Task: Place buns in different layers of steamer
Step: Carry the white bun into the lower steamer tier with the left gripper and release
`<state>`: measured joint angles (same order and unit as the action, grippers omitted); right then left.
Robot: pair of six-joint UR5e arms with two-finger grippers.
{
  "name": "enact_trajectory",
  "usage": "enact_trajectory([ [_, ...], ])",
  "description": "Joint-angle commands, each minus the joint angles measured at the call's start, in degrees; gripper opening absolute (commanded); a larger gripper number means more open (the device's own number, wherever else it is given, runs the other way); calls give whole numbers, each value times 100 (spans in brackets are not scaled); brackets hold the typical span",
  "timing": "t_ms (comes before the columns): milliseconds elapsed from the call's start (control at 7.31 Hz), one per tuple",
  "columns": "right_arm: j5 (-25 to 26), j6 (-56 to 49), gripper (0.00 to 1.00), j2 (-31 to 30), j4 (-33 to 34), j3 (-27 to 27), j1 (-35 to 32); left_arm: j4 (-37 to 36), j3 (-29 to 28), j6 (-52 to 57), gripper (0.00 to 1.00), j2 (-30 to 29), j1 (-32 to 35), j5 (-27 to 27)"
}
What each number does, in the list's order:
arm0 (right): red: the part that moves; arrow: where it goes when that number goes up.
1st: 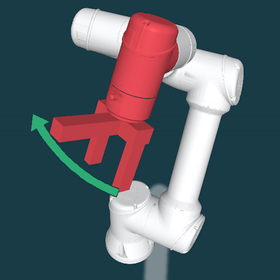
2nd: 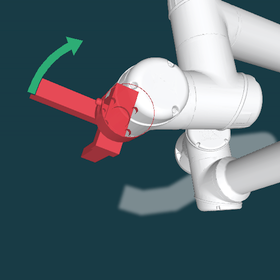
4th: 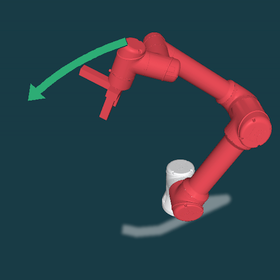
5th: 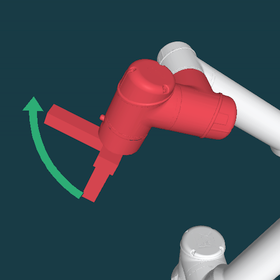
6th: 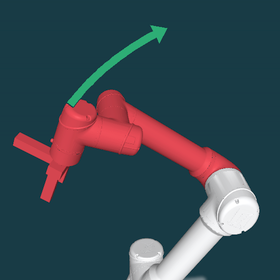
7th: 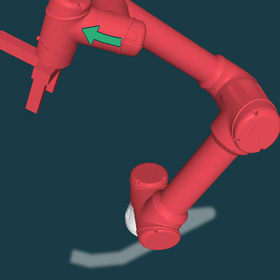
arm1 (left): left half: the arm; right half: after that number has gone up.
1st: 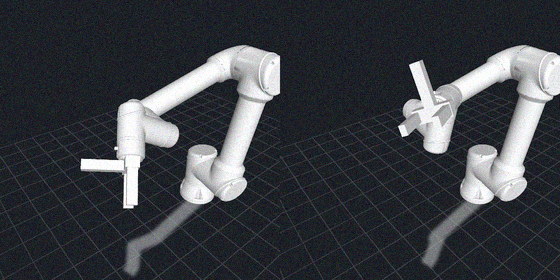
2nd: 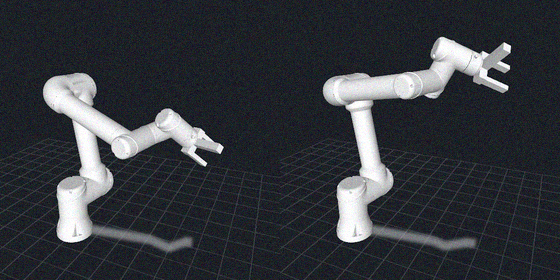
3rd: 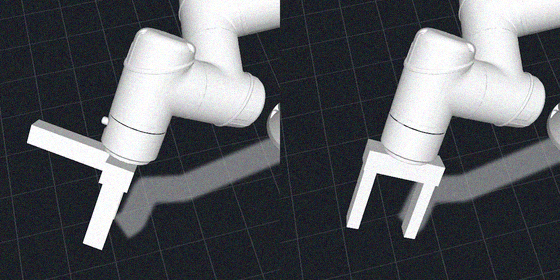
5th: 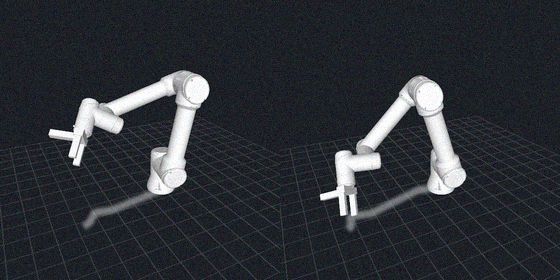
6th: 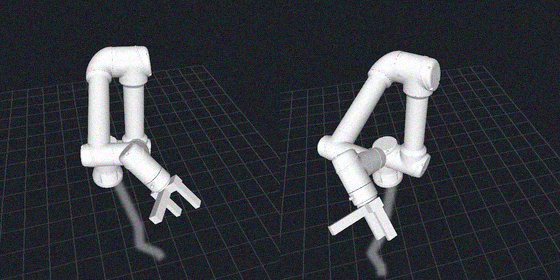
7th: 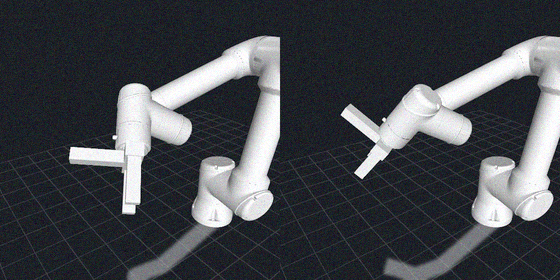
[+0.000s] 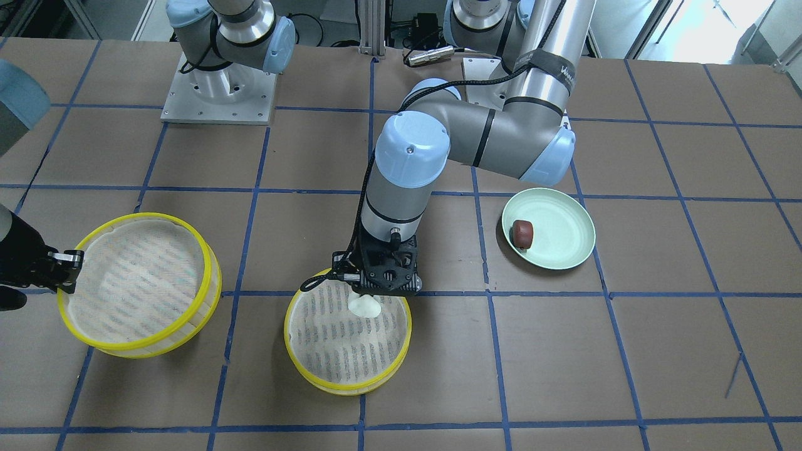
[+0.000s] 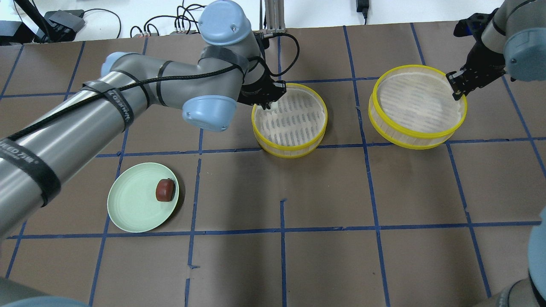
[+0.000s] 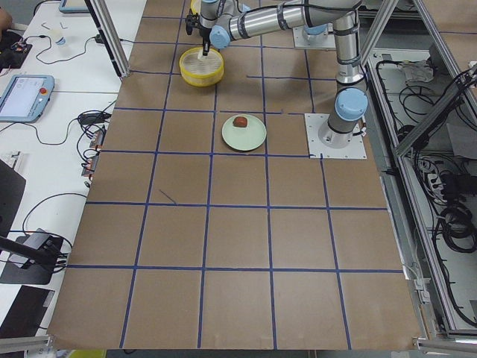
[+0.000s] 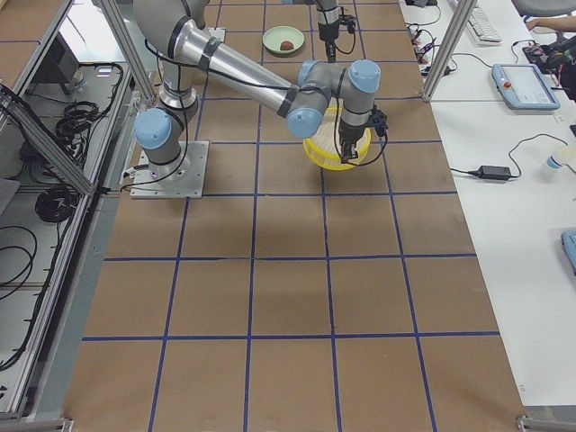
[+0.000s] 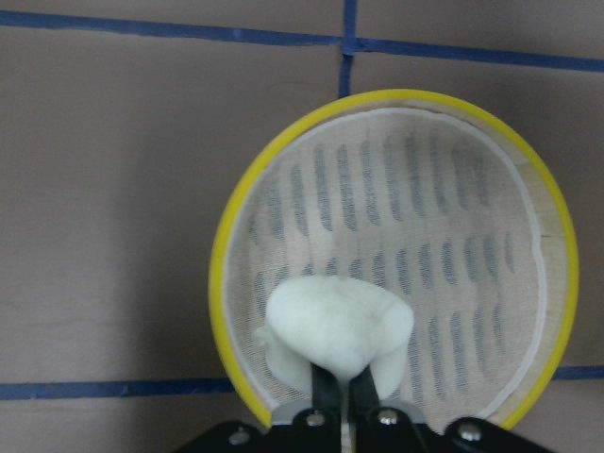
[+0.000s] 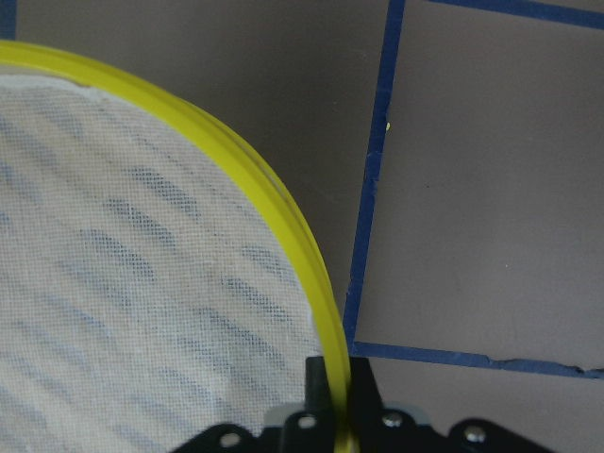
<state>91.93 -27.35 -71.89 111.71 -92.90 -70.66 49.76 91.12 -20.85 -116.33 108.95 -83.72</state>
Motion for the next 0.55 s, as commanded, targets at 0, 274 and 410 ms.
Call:
enact_trajectory([
  [0, 0, 10, 8, 0, 0, 0, 0, -160, -7, 37, 100, -4, 30, -30],
  [274, 0, 27, 8, -9, -9, 9, 0, -90, 98, 823, 100, 416, -153, -570],
  [410, 0, 550, 8, -44, -35, 26, -44, 598, 168, 1315, 100, 757, -694, -741],
])
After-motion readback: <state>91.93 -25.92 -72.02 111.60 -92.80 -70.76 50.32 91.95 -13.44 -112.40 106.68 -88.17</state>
